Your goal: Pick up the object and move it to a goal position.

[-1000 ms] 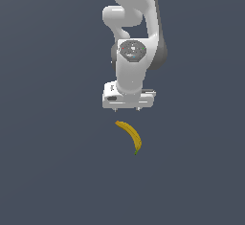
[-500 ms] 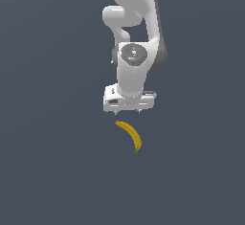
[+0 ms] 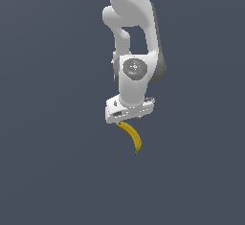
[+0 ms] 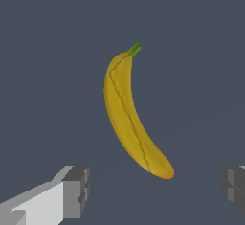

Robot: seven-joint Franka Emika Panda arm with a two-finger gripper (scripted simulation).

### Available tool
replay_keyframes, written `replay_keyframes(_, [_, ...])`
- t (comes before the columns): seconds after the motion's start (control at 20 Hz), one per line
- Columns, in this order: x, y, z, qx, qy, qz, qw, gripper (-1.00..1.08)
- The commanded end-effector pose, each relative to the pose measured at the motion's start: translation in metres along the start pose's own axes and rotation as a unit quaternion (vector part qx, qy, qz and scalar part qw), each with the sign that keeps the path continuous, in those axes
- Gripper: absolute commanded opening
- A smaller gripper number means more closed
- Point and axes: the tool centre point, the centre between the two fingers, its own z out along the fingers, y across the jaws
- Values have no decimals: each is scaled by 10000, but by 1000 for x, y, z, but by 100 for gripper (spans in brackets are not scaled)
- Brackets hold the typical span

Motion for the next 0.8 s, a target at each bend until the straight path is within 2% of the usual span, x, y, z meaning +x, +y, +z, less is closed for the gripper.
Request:
replay_keyframes(0.0, [7,-1,12,4,45,-320,9995,100])
replay_keyframes(0.35, [20,-2,37,13,147,-976,9951,100])
replay_keyframes(0.75, [26,-3,49,18,197,-1272,9917,100])
